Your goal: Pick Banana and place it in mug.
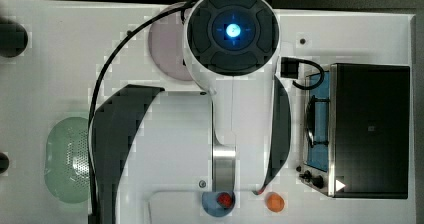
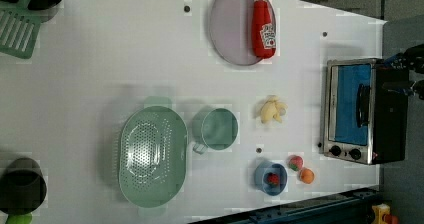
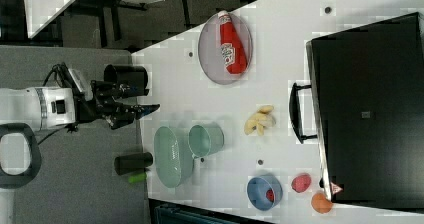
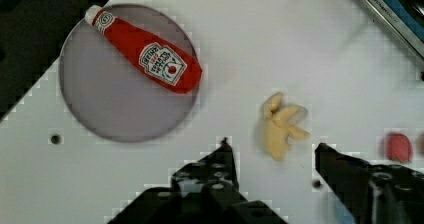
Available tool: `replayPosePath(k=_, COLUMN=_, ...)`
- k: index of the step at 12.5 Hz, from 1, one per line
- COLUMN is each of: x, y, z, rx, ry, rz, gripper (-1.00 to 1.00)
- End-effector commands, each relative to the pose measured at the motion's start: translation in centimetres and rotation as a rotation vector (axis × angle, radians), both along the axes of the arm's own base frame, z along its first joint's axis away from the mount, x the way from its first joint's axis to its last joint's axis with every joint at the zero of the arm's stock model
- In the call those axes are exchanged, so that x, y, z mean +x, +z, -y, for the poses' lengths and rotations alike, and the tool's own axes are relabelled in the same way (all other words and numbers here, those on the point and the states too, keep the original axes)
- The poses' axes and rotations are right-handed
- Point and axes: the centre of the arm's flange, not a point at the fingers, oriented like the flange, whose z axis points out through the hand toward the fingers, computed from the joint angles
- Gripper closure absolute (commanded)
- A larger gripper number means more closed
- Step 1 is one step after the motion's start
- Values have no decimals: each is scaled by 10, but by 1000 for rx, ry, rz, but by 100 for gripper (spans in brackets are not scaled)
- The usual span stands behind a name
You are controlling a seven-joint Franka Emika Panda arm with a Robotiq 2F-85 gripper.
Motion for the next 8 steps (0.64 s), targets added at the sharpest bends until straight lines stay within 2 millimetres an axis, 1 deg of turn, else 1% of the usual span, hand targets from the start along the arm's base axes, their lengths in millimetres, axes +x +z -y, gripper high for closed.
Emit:
replayPosePath(k=1, x=-102, y=69, z=48, rx=27, ry=-8, rz=-16, gripper=-54)
replayPosePath(k=2, x=-101, y=64, z=48, rx=27, ry=-8, rz=-26, gripper=-83)
replayPosePath(k=3, x=-99, y=55, z=47, rx=28, ry=-7, rz=-44, gripper=-97)
replayPosePath(k=5, x=-95, y=24, z=44, rx=30, ry=3, rz=-105, gripper=-100)
replayPosePath(k=8, x=-79, y=-39, z=38, rx=27, ry=21, rz=-134, gripper=-100)
